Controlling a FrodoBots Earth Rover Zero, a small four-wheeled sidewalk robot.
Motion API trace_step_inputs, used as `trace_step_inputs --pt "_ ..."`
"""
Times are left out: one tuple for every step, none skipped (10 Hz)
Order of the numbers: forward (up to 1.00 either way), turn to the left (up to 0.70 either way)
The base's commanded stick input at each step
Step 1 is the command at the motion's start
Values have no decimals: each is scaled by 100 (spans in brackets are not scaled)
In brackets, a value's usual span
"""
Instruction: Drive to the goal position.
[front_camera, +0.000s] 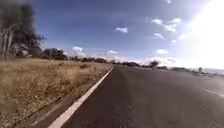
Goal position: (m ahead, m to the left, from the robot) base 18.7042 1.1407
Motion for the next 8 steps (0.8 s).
trace_step_inputs --pt "45 -22" --pt "45 -25" --pt "45 -27" --pt "45 -27" --pt "45 -27" --pt "45 -27" --pt "45 -24" --pt "45 -17"
